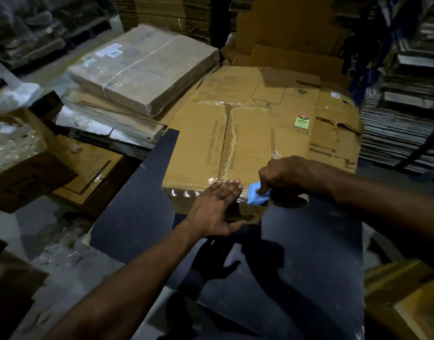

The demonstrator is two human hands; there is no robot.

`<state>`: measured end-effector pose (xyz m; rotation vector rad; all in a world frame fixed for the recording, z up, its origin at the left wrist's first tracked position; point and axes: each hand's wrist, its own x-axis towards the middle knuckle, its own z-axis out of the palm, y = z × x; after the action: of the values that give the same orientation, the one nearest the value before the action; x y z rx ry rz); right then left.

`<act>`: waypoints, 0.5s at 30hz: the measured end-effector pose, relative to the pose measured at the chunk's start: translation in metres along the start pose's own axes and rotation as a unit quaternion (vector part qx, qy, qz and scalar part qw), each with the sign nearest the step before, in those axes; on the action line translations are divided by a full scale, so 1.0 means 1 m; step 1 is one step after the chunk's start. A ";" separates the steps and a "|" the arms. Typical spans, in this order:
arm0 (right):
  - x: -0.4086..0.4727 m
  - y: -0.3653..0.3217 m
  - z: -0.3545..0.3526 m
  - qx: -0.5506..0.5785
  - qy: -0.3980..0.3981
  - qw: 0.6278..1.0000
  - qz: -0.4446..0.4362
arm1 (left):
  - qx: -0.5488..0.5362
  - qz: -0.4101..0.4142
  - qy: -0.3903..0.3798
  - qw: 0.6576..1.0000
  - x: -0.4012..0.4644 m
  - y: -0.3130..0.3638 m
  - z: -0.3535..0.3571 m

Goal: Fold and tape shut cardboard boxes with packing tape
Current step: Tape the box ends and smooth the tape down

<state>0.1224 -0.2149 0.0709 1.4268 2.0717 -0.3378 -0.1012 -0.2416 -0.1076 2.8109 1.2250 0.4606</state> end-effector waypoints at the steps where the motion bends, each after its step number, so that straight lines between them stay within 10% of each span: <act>1: -0.006 0.004 -0.004 0.035 -0.029 0.999 0.013 | -0.009 -0.004 0.011 1.000 0.000 0.001 -0.001; 15: -0.031 0.039 0.020 -0.059 -0.019 0.995 -0.081 | -0.014 -0.027 -0.015 0.999 0.001 0.006 -0.008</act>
<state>0.1719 -0.2333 0.0783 1.1780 2.1441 -0.2988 -0.0983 -0.2456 -0.0990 2.7438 1.2742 0.4272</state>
